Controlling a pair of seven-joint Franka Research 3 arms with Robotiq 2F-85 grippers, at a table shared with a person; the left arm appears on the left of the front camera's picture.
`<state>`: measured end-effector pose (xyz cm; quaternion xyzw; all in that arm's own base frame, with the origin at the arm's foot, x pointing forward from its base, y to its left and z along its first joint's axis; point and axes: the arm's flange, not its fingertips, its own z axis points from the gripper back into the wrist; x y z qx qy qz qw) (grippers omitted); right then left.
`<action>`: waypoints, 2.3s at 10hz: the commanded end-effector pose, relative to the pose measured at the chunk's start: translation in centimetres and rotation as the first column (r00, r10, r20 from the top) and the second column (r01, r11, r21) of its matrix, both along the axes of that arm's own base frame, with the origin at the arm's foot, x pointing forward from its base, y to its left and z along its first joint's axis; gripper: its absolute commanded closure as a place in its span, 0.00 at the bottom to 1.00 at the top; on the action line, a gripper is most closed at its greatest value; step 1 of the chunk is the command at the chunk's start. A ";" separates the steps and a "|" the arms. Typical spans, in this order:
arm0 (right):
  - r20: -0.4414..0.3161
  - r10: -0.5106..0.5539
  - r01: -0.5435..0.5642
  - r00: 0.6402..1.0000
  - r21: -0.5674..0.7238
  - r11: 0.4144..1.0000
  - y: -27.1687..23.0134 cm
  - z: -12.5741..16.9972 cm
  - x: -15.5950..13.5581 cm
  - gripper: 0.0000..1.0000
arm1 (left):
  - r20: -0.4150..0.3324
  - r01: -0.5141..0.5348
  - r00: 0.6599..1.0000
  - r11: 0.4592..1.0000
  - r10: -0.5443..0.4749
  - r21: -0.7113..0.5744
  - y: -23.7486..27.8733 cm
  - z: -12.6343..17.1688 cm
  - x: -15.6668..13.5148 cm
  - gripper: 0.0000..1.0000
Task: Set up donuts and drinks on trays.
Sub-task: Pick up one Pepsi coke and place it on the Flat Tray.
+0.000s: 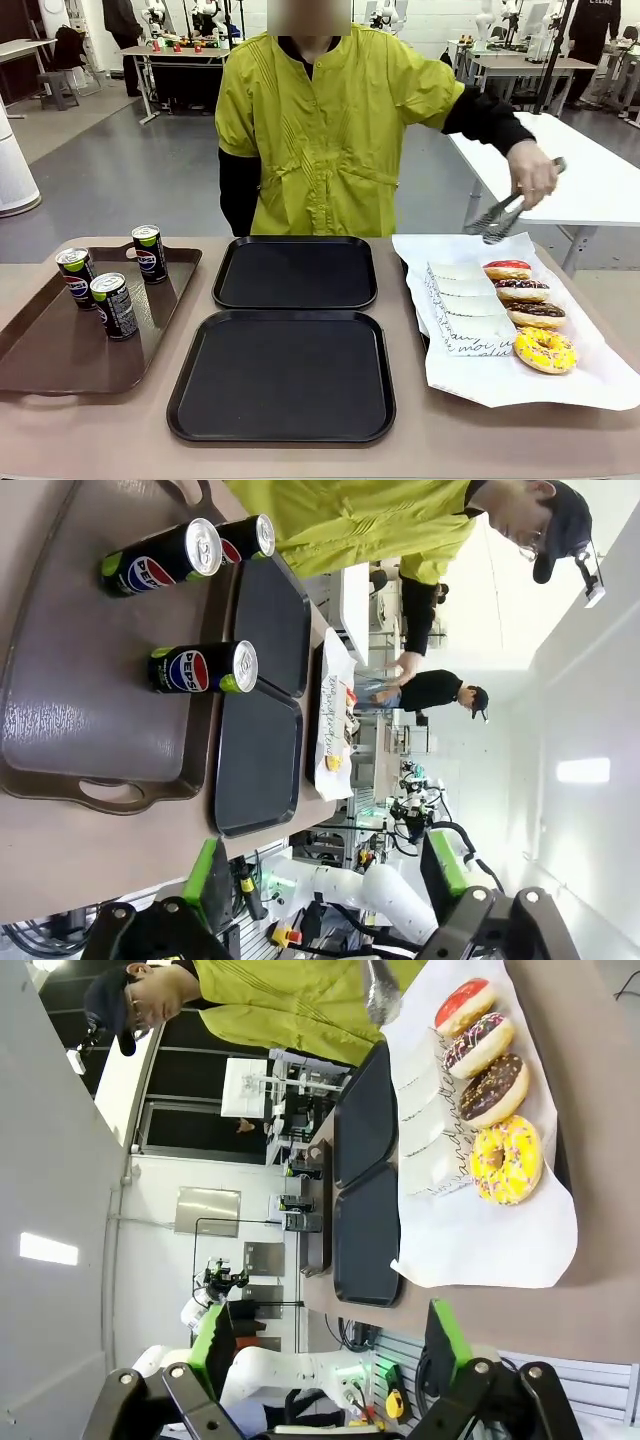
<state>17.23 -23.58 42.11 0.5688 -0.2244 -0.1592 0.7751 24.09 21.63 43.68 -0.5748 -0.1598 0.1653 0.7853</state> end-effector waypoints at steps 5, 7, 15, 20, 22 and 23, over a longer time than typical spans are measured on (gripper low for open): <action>0.006 0.005 -0.005 1.000 0.010 1.000 0.1 -0.1 0.0 0.00 | 0.004 -0.007 1.000 1.000 0.007 -0.016 0.2 -0.1 -0.2 0.00; 0.006 0.005 -0.005 1.000 0.010 1.000 0.1 -0.1 0.0 0.00 | 0.004 -0.007 1.000 1.000 0.007 -0.016 0.2 -0.1 -0.2 0.00; 0.006 0.005 -0.005 1.000 0.010 1.000 0.1 -0.1 0.0 0.00 | -0.068 0.059 0.997 0.981 -0.047 0.185 -3.0 3.7 1.4 0.00; 0.006 0.005 -0.005 1.000 0.010 1.000 0.1 -0.1 0.0 0.00 | -0.218 0.216 0.971 0.728 -0.094 0.651 -17.3 12.2 5.7 0.00; 0.006 0.005 -0.005 1.000 0.010 1.000 0.1 -0.1 0.0 0.00 | -0.244 0.237 0.967 0.602 -0.072 0.763 -23.5 10.5 7.0 0.00; 0.006 0.005 -0.005 1.000 0.010 1.000 0.1 -0.1 0.0 0.00 | -0.252 0.251 0.965 0.546 -0.073 0.799 -26.2 9.4 8.4 0.00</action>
